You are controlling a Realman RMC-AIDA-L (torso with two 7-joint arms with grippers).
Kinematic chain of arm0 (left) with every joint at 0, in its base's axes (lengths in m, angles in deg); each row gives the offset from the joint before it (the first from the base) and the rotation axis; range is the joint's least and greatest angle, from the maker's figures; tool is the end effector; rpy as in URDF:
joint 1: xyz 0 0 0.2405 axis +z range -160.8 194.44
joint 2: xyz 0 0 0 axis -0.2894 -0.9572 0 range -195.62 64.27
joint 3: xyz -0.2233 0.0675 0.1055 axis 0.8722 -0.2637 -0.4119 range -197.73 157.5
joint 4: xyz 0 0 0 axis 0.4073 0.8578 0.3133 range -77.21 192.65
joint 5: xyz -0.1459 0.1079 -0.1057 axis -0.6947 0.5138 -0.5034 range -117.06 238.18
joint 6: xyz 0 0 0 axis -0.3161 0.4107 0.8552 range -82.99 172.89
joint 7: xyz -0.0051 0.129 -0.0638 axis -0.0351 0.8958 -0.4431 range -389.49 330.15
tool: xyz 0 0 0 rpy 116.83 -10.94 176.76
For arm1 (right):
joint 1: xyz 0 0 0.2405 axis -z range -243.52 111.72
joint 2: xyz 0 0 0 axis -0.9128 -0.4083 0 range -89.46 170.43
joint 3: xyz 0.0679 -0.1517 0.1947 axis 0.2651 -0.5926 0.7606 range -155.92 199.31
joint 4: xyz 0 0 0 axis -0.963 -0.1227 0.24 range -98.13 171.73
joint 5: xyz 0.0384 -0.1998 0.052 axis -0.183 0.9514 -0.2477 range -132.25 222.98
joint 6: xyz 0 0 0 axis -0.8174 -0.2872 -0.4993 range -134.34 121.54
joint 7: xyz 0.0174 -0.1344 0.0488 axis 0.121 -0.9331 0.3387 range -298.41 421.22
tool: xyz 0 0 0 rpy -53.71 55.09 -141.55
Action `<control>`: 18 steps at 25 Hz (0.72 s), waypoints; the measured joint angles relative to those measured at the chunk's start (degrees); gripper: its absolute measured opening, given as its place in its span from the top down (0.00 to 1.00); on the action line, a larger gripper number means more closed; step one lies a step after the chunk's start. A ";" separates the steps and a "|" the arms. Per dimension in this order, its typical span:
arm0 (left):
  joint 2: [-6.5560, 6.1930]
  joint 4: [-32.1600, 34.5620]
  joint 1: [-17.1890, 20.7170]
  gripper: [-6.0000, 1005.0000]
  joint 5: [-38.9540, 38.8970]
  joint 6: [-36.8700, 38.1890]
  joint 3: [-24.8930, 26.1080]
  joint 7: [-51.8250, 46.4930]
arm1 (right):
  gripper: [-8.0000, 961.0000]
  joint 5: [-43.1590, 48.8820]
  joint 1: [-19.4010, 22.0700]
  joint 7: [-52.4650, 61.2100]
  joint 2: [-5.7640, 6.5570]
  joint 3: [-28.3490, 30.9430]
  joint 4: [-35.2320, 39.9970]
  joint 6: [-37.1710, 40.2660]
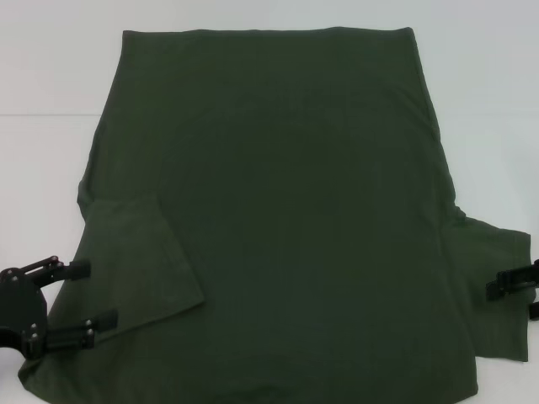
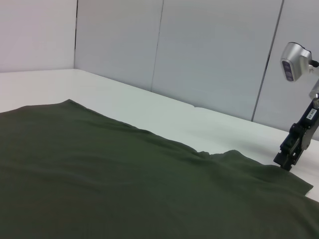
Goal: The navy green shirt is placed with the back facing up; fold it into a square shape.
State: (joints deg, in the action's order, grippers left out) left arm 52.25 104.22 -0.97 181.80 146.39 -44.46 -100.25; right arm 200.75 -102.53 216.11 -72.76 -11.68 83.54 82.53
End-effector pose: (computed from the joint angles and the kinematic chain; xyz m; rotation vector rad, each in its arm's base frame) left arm -0.3321 0.2572 0.0587 -2.5815 -0.5967 -0.6294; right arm 0.3220 0.3465 0.0640 -1.9082 2.0585 -0.0331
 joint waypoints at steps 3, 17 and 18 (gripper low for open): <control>0.01 0.00 -0.10 0.10 -0.01 -0.07 -0.04 -0.02 | 0.06 0.04 -0.10 -0.07 -0.22 -0.37 -0.01 -0.07; 0.01 0.00 -0.25 0.10 -0.04 -0.11 0.01 -0.16 | 0.15 0.36 -0.17 0.24 -0.62 -1.43 -0.40 -0.79; 0.01 0.00 -0.24 0.10 -0.04 -0.11 0.00 -0.16 | 0.16 0.37 -0.09 0.25 -0.71 -1.90 -0.08 -0.79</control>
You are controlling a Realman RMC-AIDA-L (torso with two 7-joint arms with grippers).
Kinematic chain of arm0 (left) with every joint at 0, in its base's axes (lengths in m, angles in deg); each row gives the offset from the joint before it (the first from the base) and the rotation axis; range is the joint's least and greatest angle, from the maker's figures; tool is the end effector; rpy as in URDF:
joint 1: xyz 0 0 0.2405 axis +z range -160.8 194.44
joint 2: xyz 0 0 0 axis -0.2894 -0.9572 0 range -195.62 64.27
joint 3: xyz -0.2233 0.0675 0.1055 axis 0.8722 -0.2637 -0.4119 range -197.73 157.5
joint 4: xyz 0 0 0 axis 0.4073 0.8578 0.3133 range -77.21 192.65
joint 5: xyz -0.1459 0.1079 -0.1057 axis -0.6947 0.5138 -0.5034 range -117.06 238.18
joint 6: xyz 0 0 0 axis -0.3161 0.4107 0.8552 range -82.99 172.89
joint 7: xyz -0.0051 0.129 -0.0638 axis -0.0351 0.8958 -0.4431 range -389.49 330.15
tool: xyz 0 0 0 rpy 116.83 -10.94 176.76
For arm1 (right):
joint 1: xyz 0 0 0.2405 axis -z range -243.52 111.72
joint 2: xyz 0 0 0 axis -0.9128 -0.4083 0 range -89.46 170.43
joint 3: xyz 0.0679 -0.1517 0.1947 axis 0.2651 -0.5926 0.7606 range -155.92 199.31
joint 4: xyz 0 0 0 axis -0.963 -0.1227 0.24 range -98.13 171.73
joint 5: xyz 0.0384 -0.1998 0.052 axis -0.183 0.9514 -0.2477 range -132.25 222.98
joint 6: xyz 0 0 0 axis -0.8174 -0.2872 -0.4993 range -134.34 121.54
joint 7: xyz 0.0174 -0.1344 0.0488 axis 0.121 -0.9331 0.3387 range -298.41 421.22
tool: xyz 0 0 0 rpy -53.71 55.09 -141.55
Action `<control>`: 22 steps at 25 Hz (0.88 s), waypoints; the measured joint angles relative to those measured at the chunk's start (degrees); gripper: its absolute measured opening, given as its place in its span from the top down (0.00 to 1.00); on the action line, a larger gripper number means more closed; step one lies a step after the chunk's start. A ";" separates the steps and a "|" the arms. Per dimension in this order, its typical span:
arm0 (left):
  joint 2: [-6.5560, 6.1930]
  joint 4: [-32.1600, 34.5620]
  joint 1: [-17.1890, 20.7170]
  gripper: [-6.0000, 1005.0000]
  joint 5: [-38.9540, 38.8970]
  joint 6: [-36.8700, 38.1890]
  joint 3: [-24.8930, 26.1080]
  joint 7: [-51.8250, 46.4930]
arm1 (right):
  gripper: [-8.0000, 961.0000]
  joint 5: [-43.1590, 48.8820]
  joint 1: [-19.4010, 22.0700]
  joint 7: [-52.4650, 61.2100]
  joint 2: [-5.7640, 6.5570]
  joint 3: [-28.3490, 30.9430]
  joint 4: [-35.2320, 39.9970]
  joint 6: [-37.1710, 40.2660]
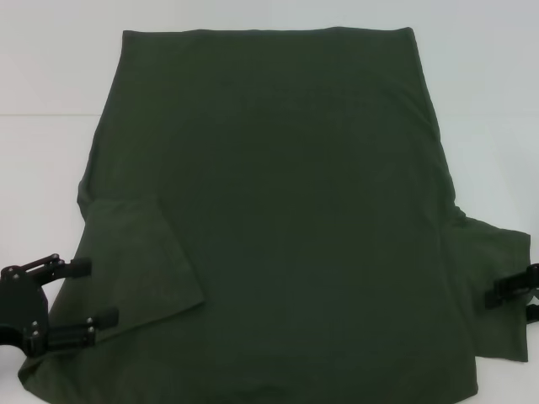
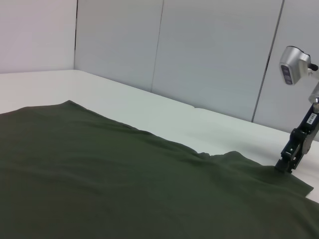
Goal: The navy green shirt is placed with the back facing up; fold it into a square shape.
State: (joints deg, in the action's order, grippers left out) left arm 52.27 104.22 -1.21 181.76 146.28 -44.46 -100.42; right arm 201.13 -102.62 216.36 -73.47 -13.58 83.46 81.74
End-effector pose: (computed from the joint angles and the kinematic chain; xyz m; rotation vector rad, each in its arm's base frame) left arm -0.3311 0.2588 0.0586 -2.5812 -0.5957 -0.6312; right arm 0.3202 0.3466 0.0560 -1.9241 2.0445 -0.0725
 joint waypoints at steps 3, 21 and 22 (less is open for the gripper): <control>0.00 0.00 0.00 0.10 -0.01 0.00 0.00 -0.01 | 0.20 0.03 0.34 -0.09 -0.25 -1.82 0.90 -0.01; 0.18 -0.09 0.02 0.10 0.00 -0.01 0.00 -0.09 | 0.93 0.07 -0.02 0.04 -0.29 -4.01 1.07 -0.40; 0.18 -0.09 0.02 0.10 0.00 -0.08 0.00 -0.09 | 0.94 0.07 -0.02 0.01 -0.29 -4.01 1.07 -0.47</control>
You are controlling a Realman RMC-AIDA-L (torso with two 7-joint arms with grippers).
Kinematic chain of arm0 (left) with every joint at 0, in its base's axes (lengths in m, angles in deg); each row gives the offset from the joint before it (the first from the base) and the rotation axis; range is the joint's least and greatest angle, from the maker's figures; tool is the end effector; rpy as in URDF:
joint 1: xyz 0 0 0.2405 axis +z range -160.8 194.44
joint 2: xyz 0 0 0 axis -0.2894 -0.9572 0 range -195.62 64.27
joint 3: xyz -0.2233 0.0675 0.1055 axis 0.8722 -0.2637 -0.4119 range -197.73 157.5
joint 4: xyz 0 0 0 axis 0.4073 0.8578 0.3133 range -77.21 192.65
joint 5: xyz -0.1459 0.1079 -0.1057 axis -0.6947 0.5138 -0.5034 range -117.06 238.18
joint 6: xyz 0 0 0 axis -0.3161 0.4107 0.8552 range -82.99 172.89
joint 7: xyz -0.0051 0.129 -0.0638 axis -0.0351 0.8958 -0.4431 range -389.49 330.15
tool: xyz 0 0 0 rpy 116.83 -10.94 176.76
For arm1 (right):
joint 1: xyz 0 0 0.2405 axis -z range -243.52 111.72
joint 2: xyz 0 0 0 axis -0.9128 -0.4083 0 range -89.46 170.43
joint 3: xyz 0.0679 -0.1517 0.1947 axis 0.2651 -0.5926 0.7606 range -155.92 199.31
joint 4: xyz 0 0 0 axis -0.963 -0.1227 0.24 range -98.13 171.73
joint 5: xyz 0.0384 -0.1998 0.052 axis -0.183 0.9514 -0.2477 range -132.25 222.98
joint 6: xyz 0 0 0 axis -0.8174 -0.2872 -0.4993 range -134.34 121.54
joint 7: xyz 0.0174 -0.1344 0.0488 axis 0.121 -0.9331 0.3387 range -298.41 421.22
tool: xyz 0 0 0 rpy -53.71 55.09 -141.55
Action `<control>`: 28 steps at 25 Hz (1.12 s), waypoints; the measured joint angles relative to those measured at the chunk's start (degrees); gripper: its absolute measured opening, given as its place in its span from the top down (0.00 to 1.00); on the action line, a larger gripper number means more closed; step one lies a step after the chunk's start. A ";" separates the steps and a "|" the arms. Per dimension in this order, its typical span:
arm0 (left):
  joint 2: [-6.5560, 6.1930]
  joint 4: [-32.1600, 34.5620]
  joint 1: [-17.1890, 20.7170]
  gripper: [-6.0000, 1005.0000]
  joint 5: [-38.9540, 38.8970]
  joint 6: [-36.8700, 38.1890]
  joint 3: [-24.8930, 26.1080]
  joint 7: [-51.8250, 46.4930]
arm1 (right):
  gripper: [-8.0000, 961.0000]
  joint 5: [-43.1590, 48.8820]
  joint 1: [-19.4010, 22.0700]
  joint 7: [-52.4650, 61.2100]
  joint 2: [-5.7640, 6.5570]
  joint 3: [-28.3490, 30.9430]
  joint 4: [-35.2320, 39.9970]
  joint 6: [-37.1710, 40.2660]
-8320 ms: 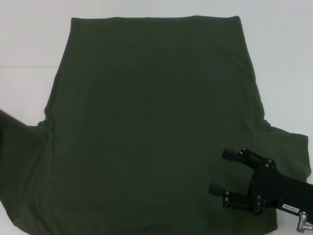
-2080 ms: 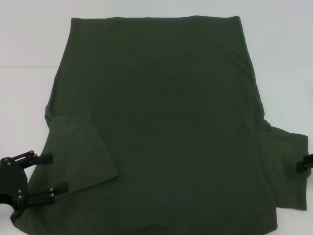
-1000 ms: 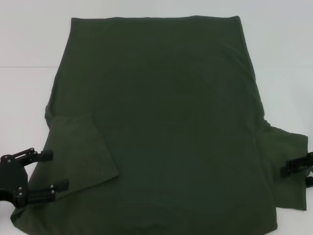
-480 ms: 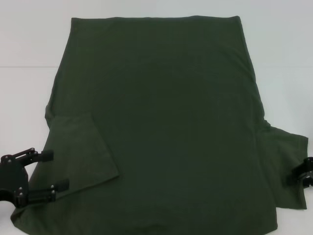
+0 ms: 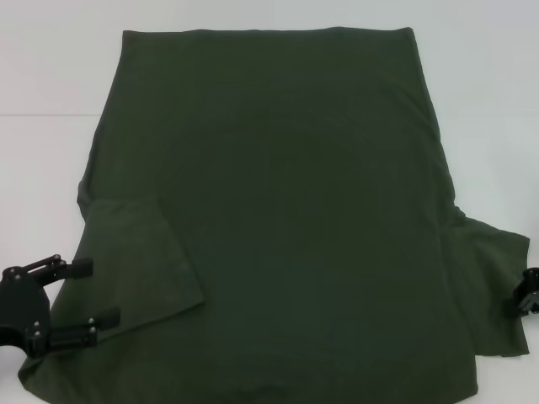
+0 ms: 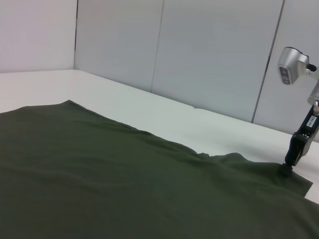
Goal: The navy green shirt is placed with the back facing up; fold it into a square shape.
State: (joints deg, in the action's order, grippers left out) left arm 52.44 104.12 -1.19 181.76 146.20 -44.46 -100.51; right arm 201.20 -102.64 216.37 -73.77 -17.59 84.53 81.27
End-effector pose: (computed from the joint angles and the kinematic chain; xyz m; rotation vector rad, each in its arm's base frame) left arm -0.3309 0.2585 0.0572 -2.5804 -0.6016 -0.6356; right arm 0.3157 0.3490 0.0522 -1.9643 1.9855 -0.1446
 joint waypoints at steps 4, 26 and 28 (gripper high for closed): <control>0.00 0.00 0.00 0.10 0.00 -0.27 0.00 0.00 | 0.96 -0.17 0.00 -0.29 0.06 0.00 0.00 -0.05; -0.18 -0.40 -0.40 0.10 -0.27 0.02 1.58 -0.79 | 0.98 -3.85 1.40 -2.50 3.64 8.34 10.26 5.78; -0.27 -0.41 -0.48 0.10 -0.27 -0.05 1.58 -0.81 | 0.98 -3.92 0.69 -2.54 3.69 7.96 10.27 5.78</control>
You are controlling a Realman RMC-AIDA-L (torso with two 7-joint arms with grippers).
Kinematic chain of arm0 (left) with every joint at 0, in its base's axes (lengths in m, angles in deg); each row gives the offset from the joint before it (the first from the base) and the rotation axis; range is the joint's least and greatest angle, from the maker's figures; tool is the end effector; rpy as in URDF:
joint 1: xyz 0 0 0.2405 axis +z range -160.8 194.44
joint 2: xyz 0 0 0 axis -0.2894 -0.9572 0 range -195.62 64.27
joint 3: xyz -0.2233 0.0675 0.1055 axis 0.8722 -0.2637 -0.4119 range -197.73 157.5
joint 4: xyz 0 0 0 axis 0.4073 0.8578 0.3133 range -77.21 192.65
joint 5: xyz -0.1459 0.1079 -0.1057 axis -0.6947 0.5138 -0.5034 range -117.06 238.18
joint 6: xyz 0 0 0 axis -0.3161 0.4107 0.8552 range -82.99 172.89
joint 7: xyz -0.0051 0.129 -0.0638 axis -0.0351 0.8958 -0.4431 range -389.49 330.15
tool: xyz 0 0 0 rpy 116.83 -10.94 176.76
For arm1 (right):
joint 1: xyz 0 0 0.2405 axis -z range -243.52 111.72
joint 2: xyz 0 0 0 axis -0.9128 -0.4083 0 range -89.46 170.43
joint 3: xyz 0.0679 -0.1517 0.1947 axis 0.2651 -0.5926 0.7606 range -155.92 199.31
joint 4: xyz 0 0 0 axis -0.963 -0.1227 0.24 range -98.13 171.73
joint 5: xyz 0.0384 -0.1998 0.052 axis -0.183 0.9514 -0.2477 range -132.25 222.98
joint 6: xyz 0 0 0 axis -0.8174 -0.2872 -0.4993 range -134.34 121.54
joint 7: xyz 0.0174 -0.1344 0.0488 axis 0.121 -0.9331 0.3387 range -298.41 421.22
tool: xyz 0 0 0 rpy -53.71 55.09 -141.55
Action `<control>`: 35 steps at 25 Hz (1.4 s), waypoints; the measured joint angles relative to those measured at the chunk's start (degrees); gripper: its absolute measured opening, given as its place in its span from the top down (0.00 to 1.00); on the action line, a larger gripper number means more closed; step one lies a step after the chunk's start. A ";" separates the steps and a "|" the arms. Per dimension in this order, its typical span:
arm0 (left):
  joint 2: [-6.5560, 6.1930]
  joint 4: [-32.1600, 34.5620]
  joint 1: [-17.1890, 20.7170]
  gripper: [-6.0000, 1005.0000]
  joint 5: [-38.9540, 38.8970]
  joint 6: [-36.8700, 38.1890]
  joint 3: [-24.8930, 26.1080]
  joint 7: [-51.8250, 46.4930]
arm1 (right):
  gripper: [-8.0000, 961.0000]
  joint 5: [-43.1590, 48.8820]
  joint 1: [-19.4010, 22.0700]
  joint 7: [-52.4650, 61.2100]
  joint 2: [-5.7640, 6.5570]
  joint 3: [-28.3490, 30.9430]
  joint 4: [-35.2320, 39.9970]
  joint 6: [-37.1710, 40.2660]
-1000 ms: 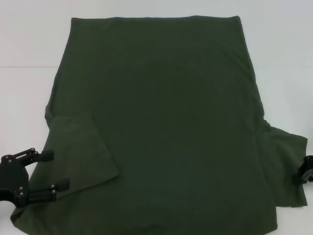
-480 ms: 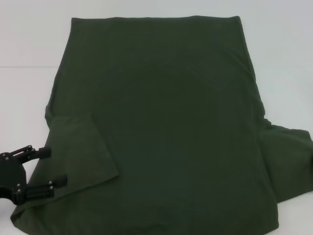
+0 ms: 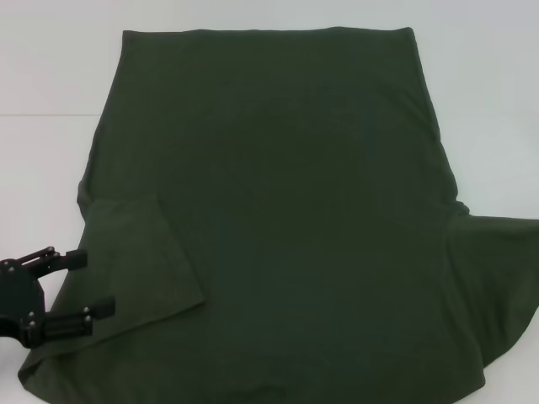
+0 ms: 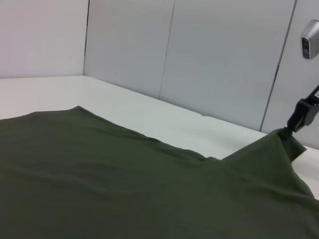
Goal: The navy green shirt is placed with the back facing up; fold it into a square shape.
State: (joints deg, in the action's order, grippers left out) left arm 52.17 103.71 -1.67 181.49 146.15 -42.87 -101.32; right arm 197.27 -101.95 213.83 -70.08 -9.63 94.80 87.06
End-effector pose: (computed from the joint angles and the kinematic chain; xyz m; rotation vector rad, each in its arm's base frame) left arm -0.3313 0.2614 0.0616 -2.5497 -0.6198 -0.6567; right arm 0.3054 0.3604 0.1251 -1.9330 1.8556 0.0780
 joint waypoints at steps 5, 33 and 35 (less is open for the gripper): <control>-0.13 -0.03 -0.14 0.10 0.00 -0.01 0.00 -0.07 | 0.98 -0.04 -2.62 -0.31 0.05 -0.60 0.03 0.00; -0.17 -0.11 -0.07 0.10 0.40 -0.33 0.00 -0.11 | 0.91 -4.21 -16.31 -1.81 -5.45 -16.26 -8.06 -5.34; -0.17 -0.11 -0.12 0.10 0.43 -0.43 -0.01 -0.13 | 0.86 -6.56 -15.56 -2.41 -5.27 -16.26 -8.12 -5.29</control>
State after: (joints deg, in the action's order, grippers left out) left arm 52.01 103.60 -1.79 181.92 145.72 -42.88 -101.45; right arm 190.71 -117.51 211.42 -75.35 -25.89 86.68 81.77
